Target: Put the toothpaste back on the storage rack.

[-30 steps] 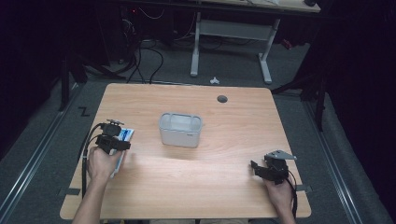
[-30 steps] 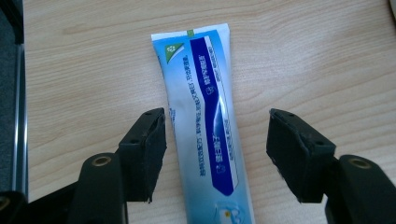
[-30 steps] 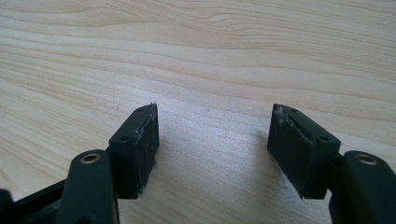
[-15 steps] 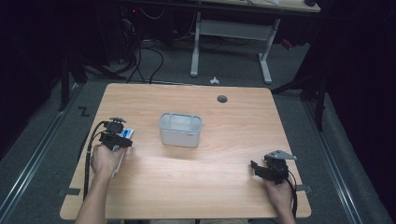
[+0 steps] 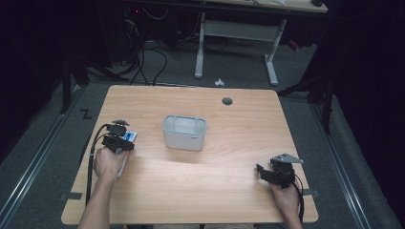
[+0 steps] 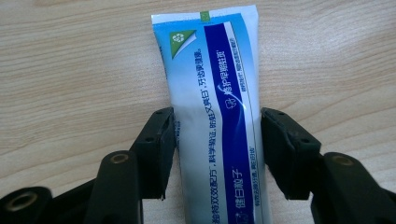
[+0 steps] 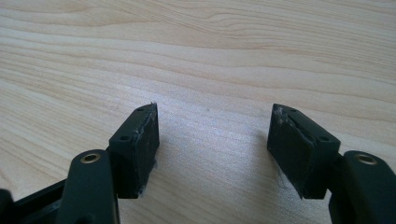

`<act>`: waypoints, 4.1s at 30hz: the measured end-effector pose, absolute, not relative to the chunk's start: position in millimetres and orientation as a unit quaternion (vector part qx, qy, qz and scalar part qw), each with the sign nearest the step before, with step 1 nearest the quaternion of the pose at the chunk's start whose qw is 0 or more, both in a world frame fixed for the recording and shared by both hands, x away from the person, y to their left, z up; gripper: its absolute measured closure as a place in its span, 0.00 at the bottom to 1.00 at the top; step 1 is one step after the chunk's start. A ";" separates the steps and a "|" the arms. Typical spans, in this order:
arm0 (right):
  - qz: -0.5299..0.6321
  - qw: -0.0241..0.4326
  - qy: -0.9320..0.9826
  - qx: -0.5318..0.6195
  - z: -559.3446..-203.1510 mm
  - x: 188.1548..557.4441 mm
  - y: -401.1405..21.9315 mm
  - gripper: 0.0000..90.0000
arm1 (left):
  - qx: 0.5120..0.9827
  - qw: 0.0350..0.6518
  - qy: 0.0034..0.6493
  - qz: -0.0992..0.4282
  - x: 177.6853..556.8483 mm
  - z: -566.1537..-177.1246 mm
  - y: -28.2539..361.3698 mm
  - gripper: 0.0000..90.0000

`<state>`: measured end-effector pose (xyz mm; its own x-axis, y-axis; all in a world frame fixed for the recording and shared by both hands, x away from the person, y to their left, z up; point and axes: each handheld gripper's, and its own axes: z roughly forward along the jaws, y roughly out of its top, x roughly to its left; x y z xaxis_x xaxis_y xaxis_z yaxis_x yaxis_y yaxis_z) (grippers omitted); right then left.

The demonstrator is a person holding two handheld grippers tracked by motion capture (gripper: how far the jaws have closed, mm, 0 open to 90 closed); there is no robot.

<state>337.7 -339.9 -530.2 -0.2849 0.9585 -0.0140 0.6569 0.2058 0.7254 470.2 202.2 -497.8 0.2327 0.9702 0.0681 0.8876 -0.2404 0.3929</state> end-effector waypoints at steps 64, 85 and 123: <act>0.314 0.240 0.740 0.545 -530.3 337.6 -339.4 0.38 | 0.793 0.159 0.570 0.146 455.8 -447.1 208.5 0.86; 0.314 0.240 0.739 0.545 -530.3 337.6 -339.3 0.38 | 0.795 0.247 0.529 0.165 431.0 -412.7 200.1 0.87; 0.315 0.239 0.740 0.545 -530.3 337.5 -339.7 0.38 | 0.784 0.354 0.481 0.172 412.9 -379.9 171.4 0.88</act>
